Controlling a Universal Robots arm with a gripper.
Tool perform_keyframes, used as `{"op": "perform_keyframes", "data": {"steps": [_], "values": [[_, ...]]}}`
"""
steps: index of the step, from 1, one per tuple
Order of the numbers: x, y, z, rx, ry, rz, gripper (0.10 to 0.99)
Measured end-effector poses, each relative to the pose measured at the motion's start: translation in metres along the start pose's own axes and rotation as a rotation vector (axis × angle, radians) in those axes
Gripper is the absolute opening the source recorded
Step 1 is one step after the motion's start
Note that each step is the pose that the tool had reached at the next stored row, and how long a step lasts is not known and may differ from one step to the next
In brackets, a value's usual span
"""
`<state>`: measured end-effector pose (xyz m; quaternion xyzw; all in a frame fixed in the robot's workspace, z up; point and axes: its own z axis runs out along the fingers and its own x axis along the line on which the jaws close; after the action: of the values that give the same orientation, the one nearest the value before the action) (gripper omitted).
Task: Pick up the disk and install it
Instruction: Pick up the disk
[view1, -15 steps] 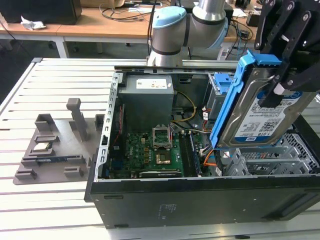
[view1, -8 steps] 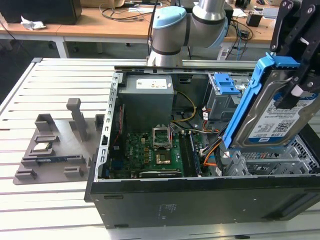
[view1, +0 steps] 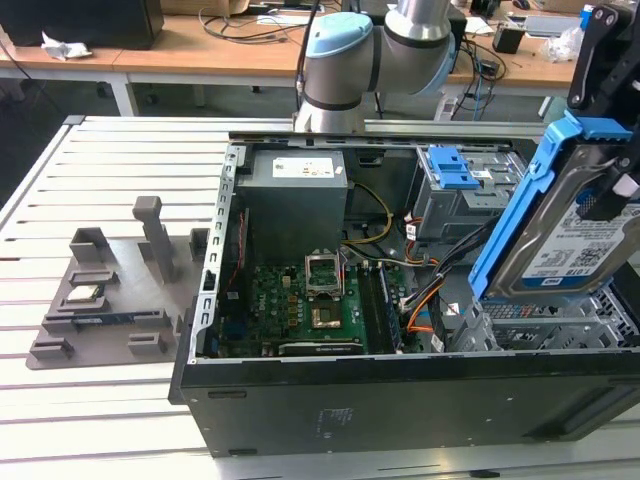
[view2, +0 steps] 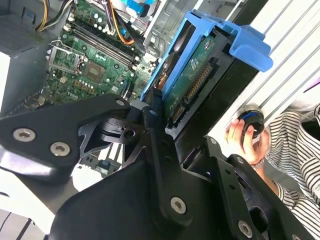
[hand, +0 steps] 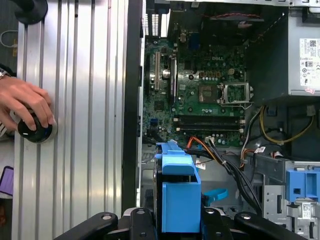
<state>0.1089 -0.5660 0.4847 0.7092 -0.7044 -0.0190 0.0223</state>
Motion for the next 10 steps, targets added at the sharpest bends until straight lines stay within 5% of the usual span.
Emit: {"op": "perform_keyframes", "data": {"steps": [2,5,10], "values": [[-0.0005,-0.0026,0.0011,0.000,0.0022,0.002,0.361],[-0.0046,-0.0178,0.0046,0.000,0.0072,0.012,0.361],[-0.0064,-0.0250,0.0119,0.000,0.0082,0.033,0.361]]}}
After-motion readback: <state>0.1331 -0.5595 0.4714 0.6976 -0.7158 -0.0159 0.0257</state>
